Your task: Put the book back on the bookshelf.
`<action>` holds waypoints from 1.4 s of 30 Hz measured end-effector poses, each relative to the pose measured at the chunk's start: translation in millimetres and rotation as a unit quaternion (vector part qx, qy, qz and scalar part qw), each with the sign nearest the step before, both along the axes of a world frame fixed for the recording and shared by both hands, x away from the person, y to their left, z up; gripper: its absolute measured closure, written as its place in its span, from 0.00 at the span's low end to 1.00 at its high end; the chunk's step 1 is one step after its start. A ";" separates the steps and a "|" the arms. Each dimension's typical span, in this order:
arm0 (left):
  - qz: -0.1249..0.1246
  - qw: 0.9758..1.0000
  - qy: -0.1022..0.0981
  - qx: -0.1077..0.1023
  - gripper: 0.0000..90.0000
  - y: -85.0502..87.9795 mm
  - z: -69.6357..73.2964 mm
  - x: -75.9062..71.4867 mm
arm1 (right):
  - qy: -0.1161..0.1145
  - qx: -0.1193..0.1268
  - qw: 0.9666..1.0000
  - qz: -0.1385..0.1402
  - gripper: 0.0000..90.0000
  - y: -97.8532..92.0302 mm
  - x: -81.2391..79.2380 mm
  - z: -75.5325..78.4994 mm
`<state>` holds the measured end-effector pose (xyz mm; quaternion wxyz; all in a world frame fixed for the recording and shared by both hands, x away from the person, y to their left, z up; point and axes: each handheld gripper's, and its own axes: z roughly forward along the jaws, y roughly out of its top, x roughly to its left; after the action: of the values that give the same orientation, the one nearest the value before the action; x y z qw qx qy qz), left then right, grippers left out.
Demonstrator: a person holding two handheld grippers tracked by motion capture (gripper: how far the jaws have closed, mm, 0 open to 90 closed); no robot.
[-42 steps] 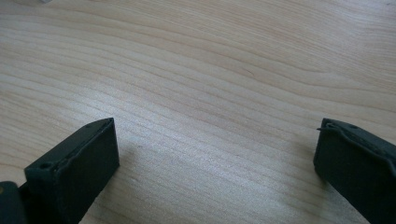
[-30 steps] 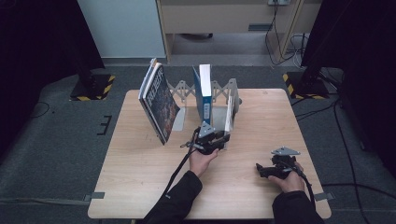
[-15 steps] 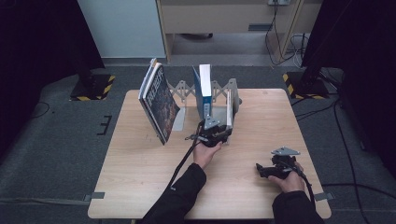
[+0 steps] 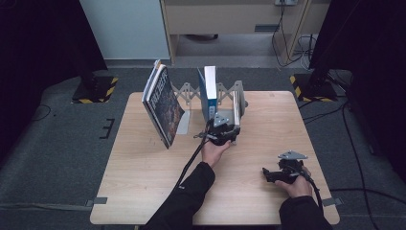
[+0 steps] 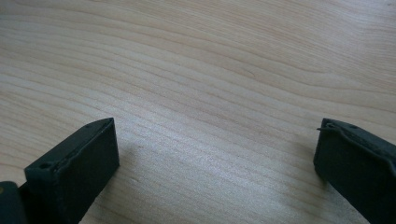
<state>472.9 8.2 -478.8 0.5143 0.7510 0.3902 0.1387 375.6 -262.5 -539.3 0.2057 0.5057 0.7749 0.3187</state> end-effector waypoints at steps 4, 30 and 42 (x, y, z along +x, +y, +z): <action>0.001 1.000 -0.002 0.002 0.71 -2.5 0.2 2.7 | 0.000 0.001 1.000 0.000 0.00 0.3 0.1 0.0; -0.021 1.000 0.002 0.019 0.60 -4.7 5.7 -2.8 | 0.000 0.000 1.000 0.001 0.00 0.3 0.1 0.0; -0.045 0.997 0.006 0.061 0.46 41.0 11.9 -36.6 | 0.001 0.001 1.000 0.001 0.00 0.3 0.1 0.1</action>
<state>436.4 49.2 -466.9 0.4708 0.7987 0.3497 0.1345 375.7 -262.1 -539.2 0.2044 0.5056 0.7750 0.3192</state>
